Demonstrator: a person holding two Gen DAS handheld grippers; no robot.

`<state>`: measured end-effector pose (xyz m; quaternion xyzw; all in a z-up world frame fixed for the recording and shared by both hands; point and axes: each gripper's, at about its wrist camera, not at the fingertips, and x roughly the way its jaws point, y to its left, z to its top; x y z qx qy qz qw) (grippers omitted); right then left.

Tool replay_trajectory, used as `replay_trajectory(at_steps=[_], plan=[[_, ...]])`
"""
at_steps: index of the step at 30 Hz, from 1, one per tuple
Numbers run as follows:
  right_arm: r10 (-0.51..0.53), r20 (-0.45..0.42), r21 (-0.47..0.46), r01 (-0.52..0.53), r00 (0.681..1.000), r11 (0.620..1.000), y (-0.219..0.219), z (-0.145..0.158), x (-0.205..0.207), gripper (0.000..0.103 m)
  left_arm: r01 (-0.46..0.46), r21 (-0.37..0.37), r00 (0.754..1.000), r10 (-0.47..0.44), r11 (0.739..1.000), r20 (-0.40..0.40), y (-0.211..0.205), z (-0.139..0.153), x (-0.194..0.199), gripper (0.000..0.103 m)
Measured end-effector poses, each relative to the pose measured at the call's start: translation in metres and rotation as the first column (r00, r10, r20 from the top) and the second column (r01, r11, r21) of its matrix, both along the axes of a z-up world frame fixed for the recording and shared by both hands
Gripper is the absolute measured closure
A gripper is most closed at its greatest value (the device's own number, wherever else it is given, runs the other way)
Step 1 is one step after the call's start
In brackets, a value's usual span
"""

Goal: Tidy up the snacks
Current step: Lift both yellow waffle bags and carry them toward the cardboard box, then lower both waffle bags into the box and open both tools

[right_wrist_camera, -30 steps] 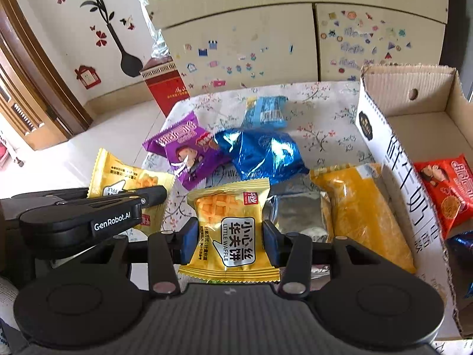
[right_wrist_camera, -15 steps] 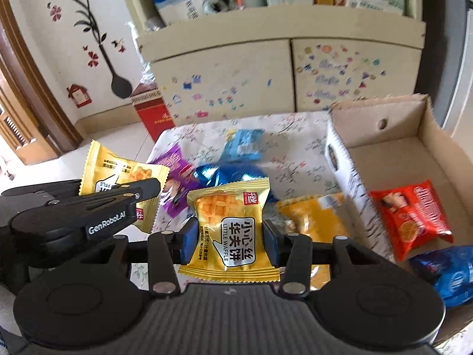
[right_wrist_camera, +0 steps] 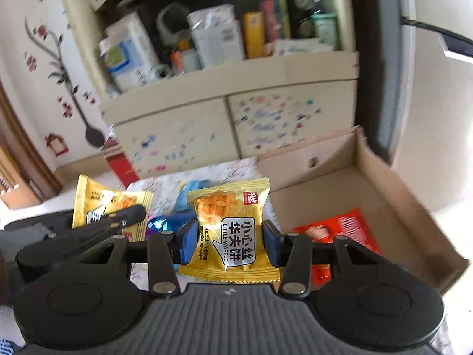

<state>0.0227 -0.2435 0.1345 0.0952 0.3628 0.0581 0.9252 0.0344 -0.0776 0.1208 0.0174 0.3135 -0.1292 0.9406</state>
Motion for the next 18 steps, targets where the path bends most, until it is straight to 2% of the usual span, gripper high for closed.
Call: replay_trajectory(at_steps=[6, 11, 18], plan=[[-0.104, 0.037, 0.016, 0.103, 0.994, 0.995, -0.039, 0.011, -0.013, 0.051, 0.073, -0.038, 0.997, -0.072, 0.997, 0.021, -0.029, 0.006, 0.001, 0.092], [-0.188, 0.035, 0.024, 0.187, 0.982, 0.982, -0.066, 0.012, -0.019, 0.051, 0.154, -0.048, 0.988, -0.153, 0.987, 0.031, -0.059, 0.008, 0.002, 0.092], [-0.264, 0.021, 0.030, 0.263, 0.964, 0.964, -0.085, 0.013, -0.025, 0.050, 0.256, -0.060, 0.966, -0.257, 0.965, -0.001, -0.097, 0.000, 0.004, 0.092]])
